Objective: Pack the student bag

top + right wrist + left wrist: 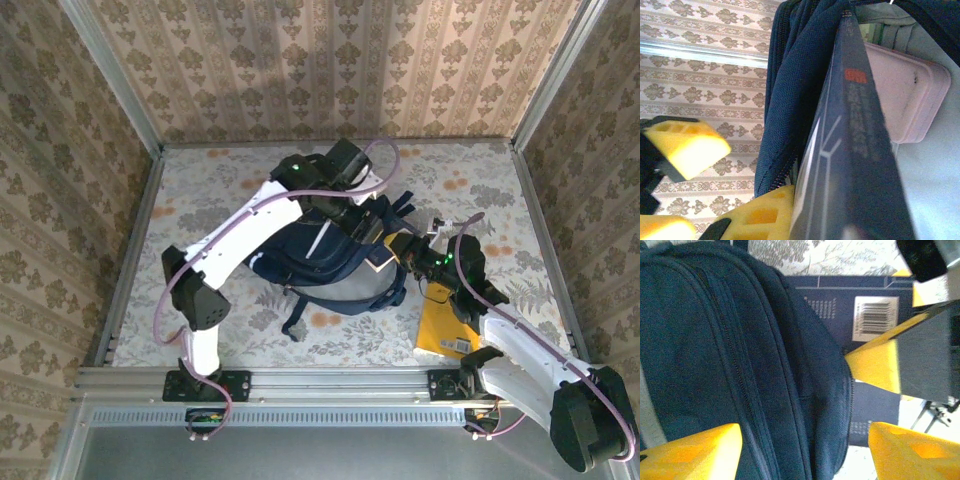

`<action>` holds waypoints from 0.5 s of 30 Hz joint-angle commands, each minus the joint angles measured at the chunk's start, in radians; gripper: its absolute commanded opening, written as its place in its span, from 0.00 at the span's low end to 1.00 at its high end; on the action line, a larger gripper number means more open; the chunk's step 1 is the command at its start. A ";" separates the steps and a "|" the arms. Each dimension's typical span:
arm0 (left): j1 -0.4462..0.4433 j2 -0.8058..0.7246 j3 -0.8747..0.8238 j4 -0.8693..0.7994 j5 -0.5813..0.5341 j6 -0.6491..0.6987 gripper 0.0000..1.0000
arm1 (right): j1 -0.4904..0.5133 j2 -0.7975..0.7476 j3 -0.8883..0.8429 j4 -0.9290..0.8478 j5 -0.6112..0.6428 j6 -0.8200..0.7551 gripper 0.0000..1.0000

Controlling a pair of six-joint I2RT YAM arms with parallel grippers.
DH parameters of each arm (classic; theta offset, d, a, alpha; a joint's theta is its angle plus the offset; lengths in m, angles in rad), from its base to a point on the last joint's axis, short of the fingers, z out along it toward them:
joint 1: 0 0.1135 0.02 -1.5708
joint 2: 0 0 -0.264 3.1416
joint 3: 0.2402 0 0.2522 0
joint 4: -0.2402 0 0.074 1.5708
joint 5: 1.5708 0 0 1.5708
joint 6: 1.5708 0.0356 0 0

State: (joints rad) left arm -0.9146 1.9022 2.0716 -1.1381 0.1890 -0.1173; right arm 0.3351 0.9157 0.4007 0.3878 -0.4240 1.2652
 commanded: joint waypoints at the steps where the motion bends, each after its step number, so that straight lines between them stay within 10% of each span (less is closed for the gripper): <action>1: -0.017 0.040 0.021 -0.053 -0.062 0.028 0.71 | 0.002 -0.041 0.015 0.167 -0.048 0.007 0.00; 15: -0.084 0.146 0.069 -0.060 -0.139 0.049 0.62 | 0.001 -0.047 0.010 0.163 -0.047 -0.005 0.00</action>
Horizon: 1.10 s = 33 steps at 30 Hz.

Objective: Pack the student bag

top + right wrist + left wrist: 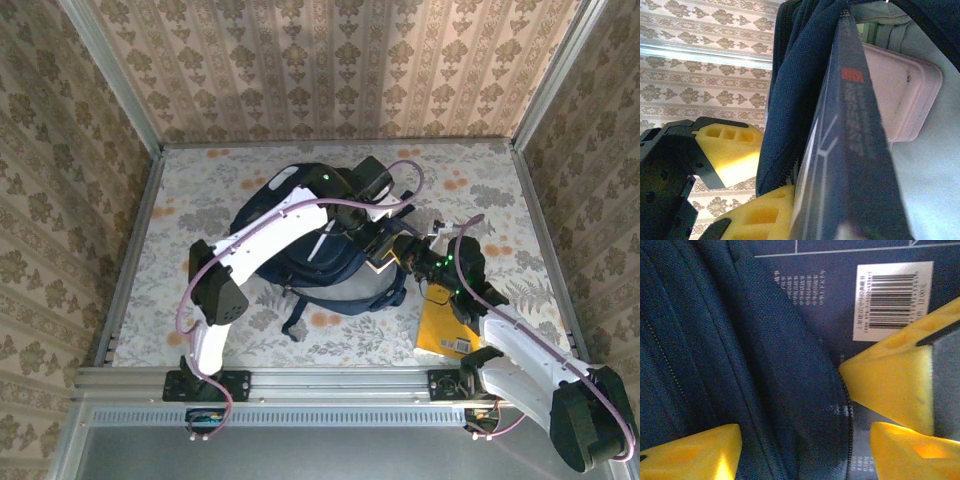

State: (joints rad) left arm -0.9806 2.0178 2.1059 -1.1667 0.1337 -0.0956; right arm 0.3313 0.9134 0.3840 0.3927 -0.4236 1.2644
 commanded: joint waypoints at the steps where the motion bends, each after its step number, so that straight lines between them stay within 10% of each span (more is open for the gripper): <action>1: -0.025 0.036 0.040 -0.036 -0.115 0.035 0.53 | 0.005 -0.044 0.027 0.159 -0.047 -0.005 0.00; 6: -0.039 0.028 0.031 -0.019 -0.186 0.070 0.00 | 0.007 -0.041 0.023 0.161 -0.043 -0.008 0.00; 33: 0.104 -0.200 0.209 -0.056 -0.335 0.134 0.00 | 0.081 -0.021 0.010 -0.025 -0.002 -0.128 0.00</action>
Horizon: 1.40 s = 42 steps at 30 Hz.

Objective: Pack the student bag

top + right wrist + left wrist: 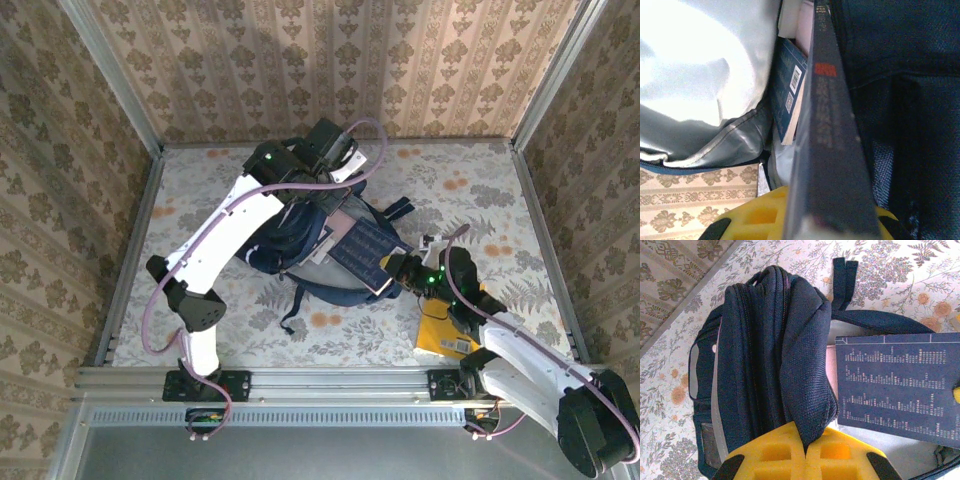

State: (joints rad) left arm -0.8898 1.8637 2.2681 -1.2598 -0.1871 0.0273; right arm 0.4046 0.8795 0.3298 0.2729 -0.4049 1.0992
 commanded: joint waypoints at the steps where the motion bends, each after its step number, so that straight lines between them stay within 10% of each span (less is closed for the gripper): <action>1: 0.014 -0.046 0.043 0.041 -0.010 0.006 0.00 | 0.015 0.022 0.085 0.091 -0.021 0.047 0.00; 33: 0.021 -0.057 0.124 0.112 0.159 -0.089 0.00 | 0.293 0.945 0.730 0.226 0.233 0.014 0.01; 42: 0.163 -0.115 -0.090 0.254 0.331 -0.193 0.00 | 0.307 1.086 0.901 0.184 0.130 -0.068 0.57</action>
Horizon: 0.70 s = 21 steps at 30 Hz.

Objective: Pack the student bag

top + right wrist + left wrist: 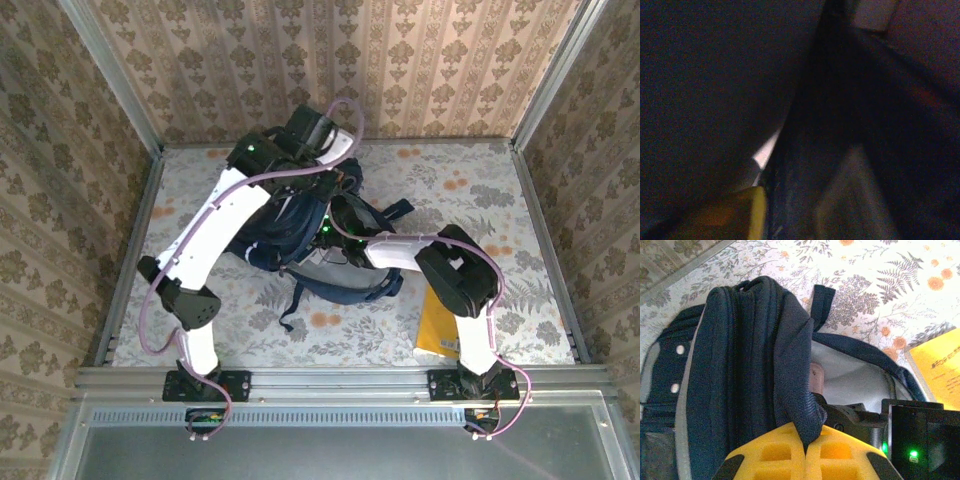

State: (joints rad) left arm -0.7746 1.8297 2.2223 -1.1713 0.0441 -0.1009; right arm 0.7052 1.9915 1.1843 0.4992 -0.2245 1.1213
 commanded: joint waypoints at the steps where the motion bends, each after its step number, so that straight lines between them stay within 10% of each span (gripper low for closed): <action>1: 0.068 -0.092 -0.071 0.184 0.107 -0.074 0.00 | 0.009 -0.061 0.031 -0.079 -0.029 -0.135 0.63; 5: 0.148 -0.122 -0.180 0.272 0.149 -0.123 0.00 | 0.010 -0.237 -0.073 -0.211 0.087 -0.299 0.80; 13: 0.214 -0.077 -0.293 0.381 0.178 -0.167 0.00 | -0.023 -0.531 -0.335 -0.286 0.123 -0.392 0.82; 21: 0.189 0.032 -0.374 0.459 0.317 -0.230 0.02 | -0.078 -0.922 -0.474 -0.743 0.406 -0.502 0.54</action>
State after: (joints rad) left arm -0.5751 1.8347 1.8847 -0.7898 0.2913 -0.2825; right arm 0.6483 1.1755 0.7368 -0.0132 0.0162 0.6704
